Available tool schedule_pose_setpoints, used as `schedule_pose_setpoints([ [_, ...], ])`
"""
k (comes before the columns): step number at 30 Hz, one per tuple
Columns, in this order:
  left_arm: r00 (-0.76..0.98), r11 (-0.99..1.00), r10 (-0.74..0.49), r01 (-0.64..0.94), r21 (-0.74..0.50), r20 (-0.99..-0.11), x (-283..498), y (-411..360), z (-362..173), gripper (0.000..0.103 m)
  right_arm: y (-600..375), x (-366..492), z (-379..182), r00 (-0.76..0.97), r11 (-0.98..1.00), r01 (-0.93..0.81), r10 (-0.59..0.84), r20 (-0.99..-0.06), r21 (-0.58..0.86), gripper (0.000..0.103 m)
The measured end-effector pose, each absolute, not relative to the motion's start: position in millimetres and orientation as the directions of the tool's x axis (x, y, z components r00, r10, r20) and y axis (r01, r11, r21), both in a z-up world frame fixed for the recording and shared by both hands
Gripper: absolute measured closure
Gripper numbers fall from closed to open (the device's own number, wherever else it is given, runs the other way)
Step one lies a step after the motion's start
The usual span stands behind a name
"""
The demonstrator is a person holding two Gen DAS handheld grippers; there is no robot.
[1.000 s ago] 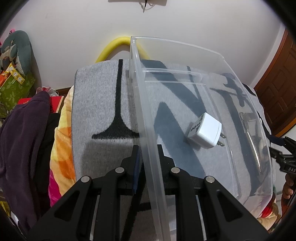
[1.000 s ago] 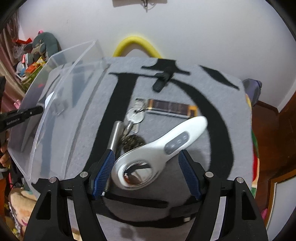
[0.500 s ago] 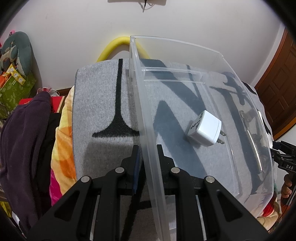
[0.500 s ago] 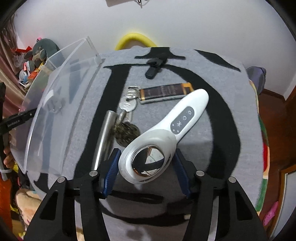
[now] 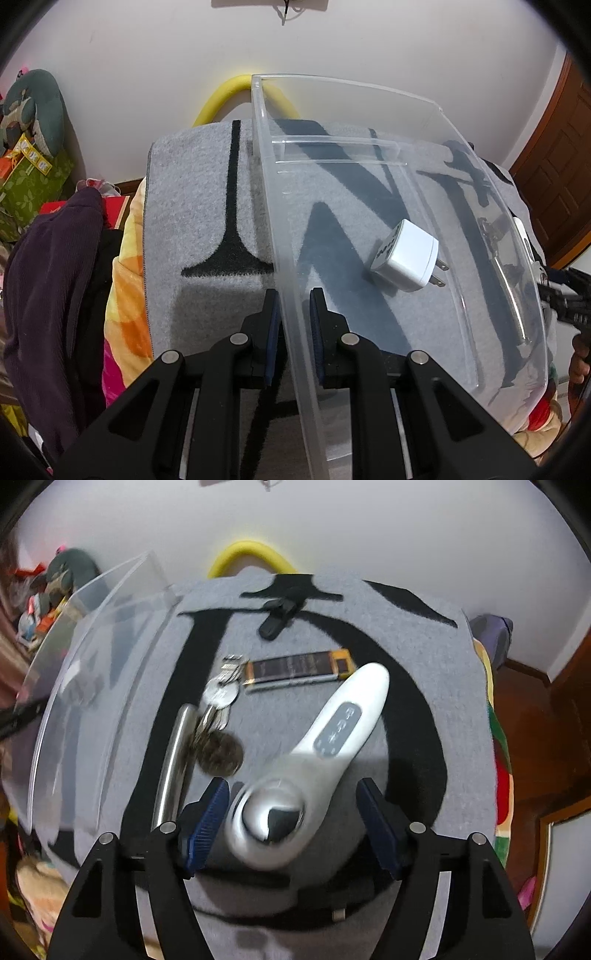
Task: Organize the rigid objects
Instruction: 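Grasp the white handheld device by its round head with the right tool, then carry the white device into the clear box and release it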
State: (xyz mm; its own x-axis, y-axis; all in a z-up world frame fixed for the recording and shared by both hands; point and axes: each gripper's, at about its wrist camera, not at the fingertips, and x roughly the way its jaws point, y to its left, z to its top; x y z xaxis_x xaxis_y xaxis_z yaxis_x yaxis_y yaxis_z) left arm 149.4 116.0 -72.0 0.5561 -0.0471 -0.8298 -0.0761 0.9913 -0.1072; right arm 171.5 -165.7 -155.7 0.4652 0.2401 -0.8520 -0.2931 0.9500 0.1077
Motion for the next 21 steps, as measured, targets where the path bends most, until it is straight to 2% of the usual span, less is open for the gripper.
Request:
schedule_pose_setpoints([
  [4,0.557,0.991,-0.047,-0.077,-0.108,-0.829,149,115,-72,0.087,-172,188,-169,0.429,0.952,-0.25,0.271,-0.862,0.176,0.037],
  [8,0.556,0.991,-0.046,-0.077,-0.106,-0.83,149,115,-71,0.087,-163,180,-168,0.48,0.958,-0.27,0.219,-0.849,0.095,0.053],
  [13,0.556,0.991,-0.046,-0.078,-0.107,-0.83,149,116,-71,0.087,-157,161,-166,0.534,0.958,-0.285,0.182,-0.825,0.027,0.064],
  [21,0.556,0.992,-0.042,-0.078,-0.103,-0.83,149,116,-71,0.087,-163,143,-151,0.598,0.964,-0.266,0.174,-0.782,0.011,0.065],
])
